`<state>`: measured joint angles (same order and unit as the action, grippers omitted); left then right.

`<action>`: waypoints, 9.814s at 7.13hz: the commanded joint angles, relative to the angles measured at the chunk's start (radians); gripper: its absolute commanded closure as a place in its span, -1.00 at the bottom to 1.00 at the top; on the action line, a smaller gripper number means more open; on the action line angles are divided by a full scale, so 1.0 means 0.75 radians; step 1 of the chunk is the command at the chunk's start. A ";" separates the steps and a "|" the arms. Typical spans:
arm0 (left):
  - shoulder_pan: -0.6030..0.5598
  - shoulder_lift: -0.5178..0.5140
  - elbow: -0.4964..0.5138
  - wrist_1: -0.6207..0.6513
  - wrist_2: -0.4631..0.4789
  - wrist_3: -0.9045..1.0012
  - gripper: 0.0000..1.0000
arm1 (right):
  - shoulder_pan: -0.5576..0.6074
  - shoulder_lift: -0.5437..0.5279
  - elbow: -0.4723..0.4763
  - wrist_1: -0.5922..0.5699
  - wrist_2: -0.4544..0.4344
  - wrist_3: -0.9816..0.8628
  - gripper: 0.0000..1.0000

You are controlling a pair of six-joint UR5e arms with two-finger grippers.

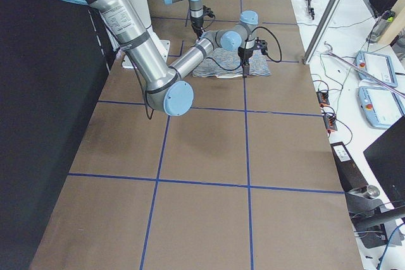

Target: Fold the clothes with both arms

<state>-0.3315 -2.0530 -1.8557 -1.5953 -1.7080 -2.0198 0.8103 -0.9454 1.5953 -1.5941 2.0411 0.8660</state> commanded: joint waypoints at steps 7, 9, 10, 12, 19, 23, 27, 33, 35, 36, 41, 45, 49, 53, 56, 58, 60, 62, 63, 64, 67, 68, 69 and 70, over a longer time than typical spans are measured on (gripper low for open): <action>0.017 0.009 -0.056 -0.002 -0.005 0.067 1.00 | -0.622 -0.106 0.344 0.005 -0.391 1.493 -1.00; 0.017 0.007 -0.056 -0.002 -0.005 0.067 1.00 | -0.651 -0.098 0.265 0.005 -0.451 1.598 -1.00; 0.017 0.007 -0.058 -0.002 -0.003 0.067 1.00 | -0.655 -0.075 0.223 0.007 -0.451 1.608 -1.00; 0.017 0.007 -0.068 -0.002 -0.003 0.067 1.00 | -0.661 -0.067 0.188 0.013 -0.451 1.613 -1.00; 0.017 0.009 -0.093 -0.002 -0.003 0.067 1.00 | -0.661 -0.018 0.125 -0.006 -0.441 1.647 -1.00; 0.017 0.007 -0.093 -0.002 -0.001 0.067 1.00 | -0.663 -0.028 0.119 -0.008 -0.439 1.645 -0.86; 0.017 0.005 -0.093 -0.002 -0.001 0.067 1.00 | -0.675 -0.024 0.125 -0.010 -0.439 1.654 1.00; 0.015 0.003 -0.093 0.000 -0.003 0.067 1.00 | -0.667 -0.014 0.139 -0.010 -0.439 1.656 1.00; 0.015 -0.003 -0.093 0.000 -0.003 0.067 1.00 | -0.663 -0.014 0.155 -0.008 -0.437 1.656 1.00; 0.015 -0.003 -0.093 0.000 -0.003 0.067 1.00 | -0.661 -0.018 0.172 -0.008 -0.437 1.656 1.00; 0.151 0.060 -0.265 0.124 0.003 0.069 1.00 | -0.712 -0.122 0.397 -0.008 -0.406 1.660 1.00; 0.197 0.058 -0.289 0.139 -0.003 0.069 1.00 | -0.774 -0.116 0.444 0.004 -0.416 1.658 1.00; -0.002 0.044 -0.250 0.117 -0.003 0.253 1.00 | -0.625 -0.102 0.371 0.086 -0.437 1.602 1.00; -0.047 0.044 -0.156 -0.035 -0.005 0.237 1.00 | -0.547 -0.042 0.209 0.283 -0.437 1.596 1.00; -0.220 -0.038 0.045 -0.169 -0.005 0.257 1.00 | -0.428 0.120 -0.058 0.341 -0.435 1.513 1.00; -0.426 -0.148 0.358 -0.345 -0.007 0.454 0.51 | -0.285 0.288 -0.395 0.519 -0.429 1.449 1.00; -0.541 -0.157 0.594 -0.578 -0.009 0.686 -1.00 | -0.217 0.318 -0.590 0.647 -0.451 1.220 -1.00; -0.544 -0.157 0.636 -0.632 -0.013 0.705 -1.00 | -0.187 0.332 -0.609 0.649 -0.466 1.204 -1.00; -0.550 -0.155 0.636 -0.632 -0.015 0.715 -1.00 | -0.158 0.342 -0.609 0.649 -0.437 1.187 -1.00; -0.576 -0.153 0.630 -0.628 -0.044 0.766 -1.00 | -0.138 0.354 -0.595 0.641 -0.378 1.088 -1.00; -0.734 -0.045 0.454 -0.612 -0.267 0.936 -1.00 | -0.182 0.391 -0.508 0.338 -0.347 0.569 -1.00; -0.775 -0.036 0.450 -0.601 -0.316 0.985 -1.00 | -0.211 0.424 -0.503 0.225 -0.369 0.436 -1.00; -0.789 -0.032 0.447 -0.595 -0.322 1.006 -1.00 | -0.272 0.428 -0.511 0.203 -0.473 0.315 -1.00; -0.797 -0.032 0.447 -0.593 -0.322 1.008 -1.00 | -0.295 0.430 -0.521 0.203 -0.528 0.217 -1.00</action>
<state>-0.9170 -2.0804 -1.5165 -2.0439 -1.9431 -1.2759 0.6196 -0.6282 1.2101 -1.4226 1.7030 1.1301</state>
